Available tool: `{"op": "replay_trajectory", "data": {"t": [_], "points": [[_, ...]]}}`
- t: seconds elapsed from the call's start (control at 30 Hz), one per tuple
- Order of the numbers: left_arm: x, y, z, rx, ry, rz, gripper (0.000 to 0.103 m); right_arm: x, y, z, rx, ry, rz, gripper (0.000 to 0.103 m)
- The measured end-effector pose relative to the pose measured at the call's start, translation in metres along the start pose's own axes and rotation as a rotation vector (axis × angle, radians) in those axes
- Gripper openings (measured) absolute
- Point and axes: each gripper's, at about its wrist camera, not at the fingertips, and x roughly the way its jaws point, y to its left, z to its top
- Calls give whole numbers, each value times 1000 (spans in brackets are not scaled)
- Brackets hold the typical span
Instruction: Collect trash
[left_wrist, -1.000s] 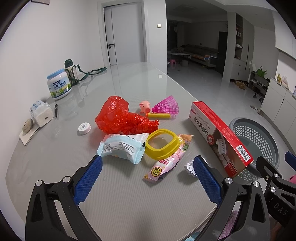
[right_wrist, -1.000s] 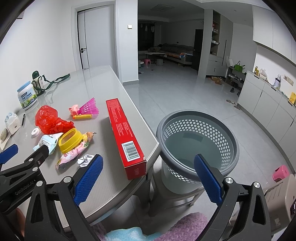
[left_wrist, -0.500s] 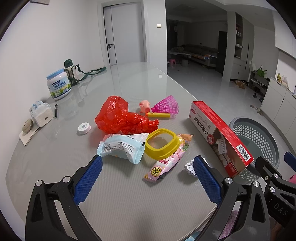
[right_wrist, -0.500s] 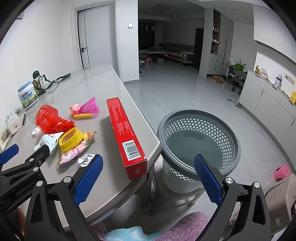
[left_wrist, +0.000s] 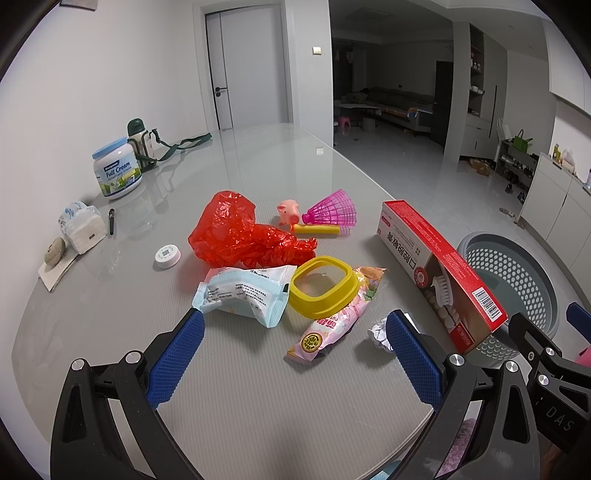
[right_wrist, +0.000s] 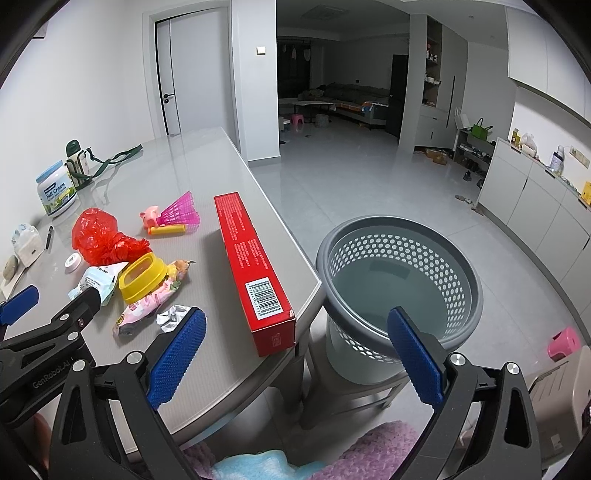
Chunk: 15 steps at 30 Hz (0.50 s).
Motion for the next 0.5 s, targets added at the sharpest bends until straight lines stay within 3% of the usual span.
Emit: {"op": "replay_trajectory", "data": {"t": [0.5], "points": [[8, -2, -1, 7, 14, 2, 97, 5, -3, -2, 0, 18, 25, 94]]}}
